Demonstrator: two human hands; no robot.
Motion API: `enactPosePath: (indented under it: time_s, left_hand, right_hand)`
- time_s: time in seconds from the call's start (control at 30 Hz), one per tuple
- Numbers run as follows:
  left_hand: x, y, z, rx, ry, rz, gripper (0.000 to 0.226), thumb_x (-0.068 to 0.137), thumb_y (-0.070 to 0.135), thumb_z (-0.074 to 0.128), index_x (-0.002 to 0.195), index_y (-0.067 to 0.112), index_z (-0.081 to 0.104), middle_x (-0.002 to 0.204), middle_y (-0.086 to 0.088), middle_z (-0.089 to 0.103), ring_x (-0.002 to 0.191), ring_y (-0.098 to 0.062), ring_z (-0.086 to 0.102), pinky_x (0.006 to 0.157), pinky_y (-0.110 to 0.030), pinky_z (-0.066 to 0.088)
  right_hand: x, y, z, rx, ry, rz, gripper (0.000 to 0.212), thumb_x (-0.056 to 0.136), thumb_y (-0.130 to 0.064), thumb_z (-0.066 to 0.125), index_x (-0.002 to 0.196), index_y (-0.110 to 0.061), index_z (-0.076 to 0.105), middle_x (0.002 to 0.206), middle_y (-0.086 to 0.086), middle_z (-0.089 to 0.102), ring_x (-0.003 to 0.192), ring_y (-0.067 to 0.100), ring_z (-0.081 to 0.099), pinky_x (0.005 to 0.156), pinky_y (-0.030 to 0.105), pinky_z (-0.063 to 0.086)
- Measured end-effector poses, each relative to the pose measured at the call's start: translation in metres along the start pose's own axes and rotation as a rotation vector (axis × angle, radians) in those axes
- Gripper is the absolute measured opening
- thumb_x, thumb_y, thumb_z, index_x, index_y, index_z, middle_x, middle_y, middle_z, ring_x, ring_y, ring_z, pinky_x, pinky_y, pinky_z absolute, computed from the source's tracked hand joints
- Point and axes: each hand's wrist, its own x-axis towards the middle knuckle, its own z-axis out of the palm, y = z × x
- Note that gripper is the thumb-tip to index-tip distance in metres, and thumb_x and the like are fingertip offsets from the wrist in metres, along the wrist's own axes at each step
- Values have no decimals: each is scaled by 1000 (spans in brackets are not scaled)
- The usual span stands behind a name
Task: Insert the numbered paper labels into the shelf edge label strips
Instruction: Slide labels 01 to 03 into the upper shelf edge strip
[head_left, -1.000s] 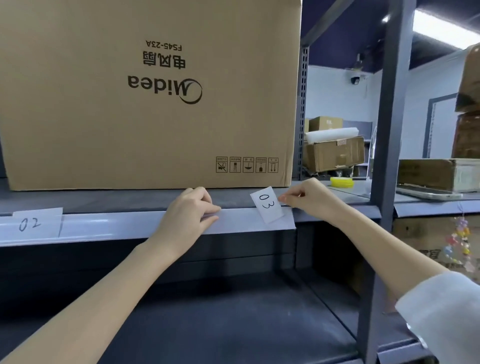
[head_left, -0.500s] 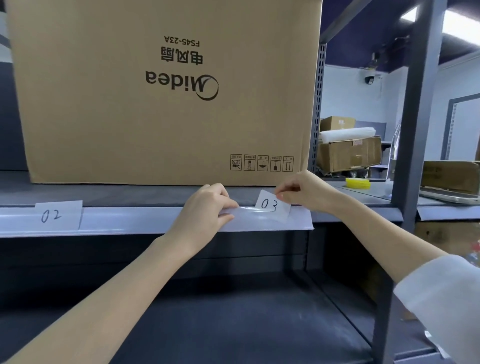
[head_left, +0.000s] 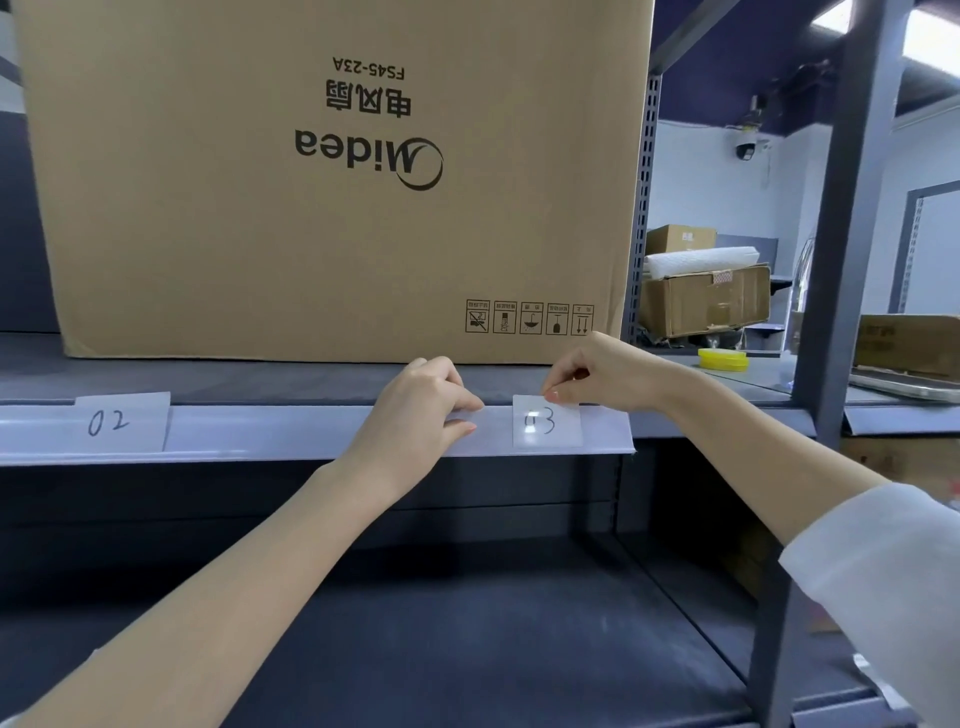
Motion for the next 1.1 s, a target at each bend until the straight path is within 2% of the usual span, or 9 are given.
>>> enactPosePath:
  time_s: [0.27,0.4,0.47,0.53,0.67,0.8,0.87,1.0,1.1]
  left_hand:
    - [-3,3,3,43,15,-16,22,88,14,58,107,9,67,91,-1,48,87,-13,38,74,-23,33]
    - [-8,3,-3,4,65,-61,30,86,15,61,115,10,62,108,-6,59,103,-20,49,84,-31,43]
    - [-14,-7,-12,-17,108,-88,37,85,20,62,122,14,58,117,-3,61,110,-19,49,86,-29,40]
    - [-21,-20,-21,-22,154,-78,42,84,23,64,124,15,56,124,0,61,118,-16,49,88,-22,36]
    - [-40,-39,-29,-55,240,34,51,83,34,59,128,12,51,134,0,54,127,-12,43,102,-15,26]
    - [-81,-42,-24,-33,267,146,49,88,30,43,129,6,48,135,0,48,128,-13,35,106,-20,25]
    - [-112,-47,-25,20,232,170,45,87,28,44,124,6,54,131,-1,54,125,-14,39,101,-25,32]
    - [-189,-74,-37,62,123,-169,41,86,27,55,122,8,58,129,-3,59,127,-20,46,97,-41,48]
    - [-263,-85,-50,36,12,-502,43,87,17,60,129,9,52,136,-5,52,133,-20,39,102,-39,41]
  right_hand:
    - [0,2,6,21,40,12,15,86,-8,61,92,1,72,62,-12,52,39,-13,47,41,2,34]
    - [-6,1,11,17,183,31,13,83,-14,65,90,-8,74,71,-12,59,44,-21,47,46,7,35]
    - [-13,-2,13,96,257,4,14,81,-13,68,93,-10,73,72,-15,58,50,-20,48,53,0,40]
    - [-20,-6,15,175,322,14,18,80,-12,68,97,-12,71,72,-15,56,57,-14,51,60,0,39]
    - [-35,-20,37,153,479,63,21,84,-16,63,105,-14,67,87,-3,56,83,11,50,80,20,35]
    - [-60,-41,77,-24,526,-37,31,90,-20,55,119,-13,60,110,-5,53,107,11,43,89,20,28]
    - [-73,-51,98,-76,498,-42,32,90,-20,55,121,-12,59,120,0,57,116,18,45,96,28,35]
    - [-107,-75,151,31,487,19,42,88,-21,58,128,-14,52,132,0,53,127,19,42,103,36,37]
    - [-141,-88,199,76,348,50,47,88,-27,58,132,-17,47,138,-3,48,131,15,38,104,30,33]
